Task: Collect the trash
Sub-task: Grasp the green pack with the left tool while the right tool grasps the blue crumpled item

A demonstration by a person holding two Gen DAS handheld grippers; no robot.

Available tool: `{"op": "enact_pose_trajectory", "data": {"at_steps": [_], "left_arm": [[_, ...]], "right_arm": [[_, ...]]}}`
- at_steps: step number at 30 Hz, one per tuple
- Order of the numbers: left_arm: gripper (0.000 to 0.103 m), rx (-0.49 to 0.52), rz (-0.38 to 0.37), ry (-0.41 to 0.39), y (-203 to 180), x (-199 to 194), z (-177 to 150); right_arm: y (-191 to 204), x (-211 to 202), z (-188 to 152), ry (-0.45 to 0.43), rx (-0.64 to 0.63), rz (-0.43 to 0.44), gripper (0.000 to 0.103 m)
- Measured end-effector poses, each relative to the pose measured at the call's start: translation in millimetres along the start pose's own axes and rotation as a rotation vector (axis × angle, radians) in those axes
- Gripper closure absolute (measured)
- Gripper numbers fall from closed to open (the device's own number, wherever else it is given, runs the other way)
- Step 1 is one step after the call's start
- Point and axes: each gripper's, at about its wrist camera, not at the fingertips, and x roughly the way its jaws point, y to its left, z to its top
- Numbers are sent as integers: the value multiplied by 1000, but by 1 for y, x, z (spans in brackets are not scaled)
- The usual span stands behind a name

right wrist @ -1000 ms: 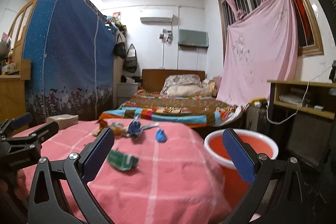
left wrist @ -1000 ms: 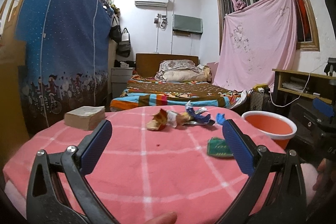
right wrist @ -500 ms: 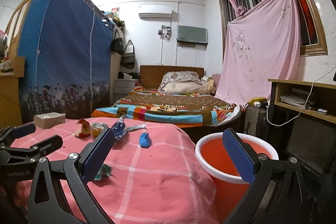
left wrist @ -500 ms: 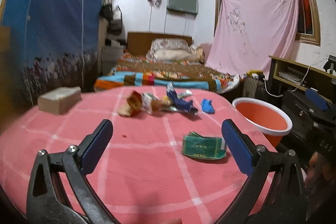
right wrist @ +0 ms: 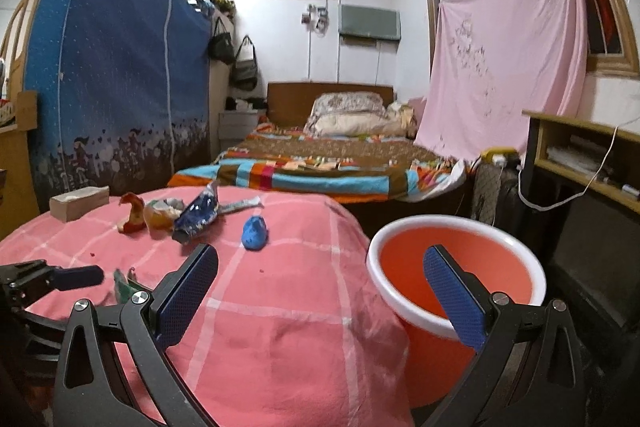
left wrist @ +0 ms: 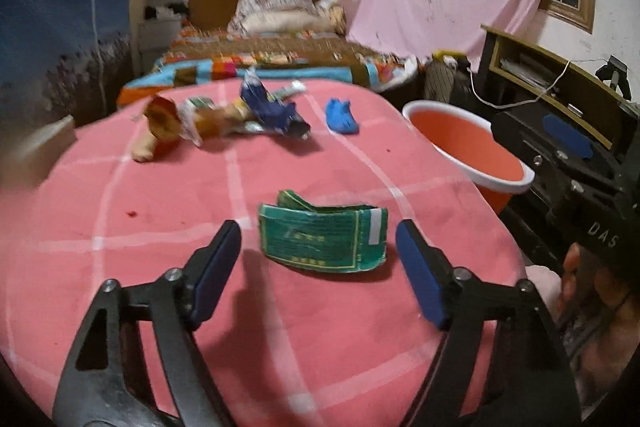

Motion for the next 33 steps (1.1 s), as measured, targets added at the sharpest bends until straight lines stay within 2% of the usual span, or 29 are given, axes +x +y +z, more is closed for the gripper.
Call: {"op": "enact_pose_trajectory", "data": {"at_steps": [2, 4, 11, 17, 23, 25, 29, 33], "left_arm": [[59, -8, -10, 45, 0, 7, 2], [62, -21, -17, 72, 1, 12, 4], [77, -62, -46, 62, 10, 9, 11], [81, -125, -34, 69, 29, 12, 27], [82, -162, 15, 38, 49, 18, 42], [82, -168, 31, 18, 54, 20, 47], [82, -199, 23, 9, 64, 26, 57], [82, -181, 34, -19, 65, 29, 66]], "right_arm": [[-3, 5, -1, 21, 11, 7, 0], [-4, 8, -1, 34, 19, 17, 0], [-4, 23, 11, 51, 30, 59, 0], [-2, 57, 29, 115, 50, 128, 0], [10, 100, 38, 237, 12, 205, 1], [17, 113, 38, 278, -19, 220, 4], [27, 136, 36, 375, -73, 256, 28], [34, 154, 35, 441, -123, 283, 41]]}}
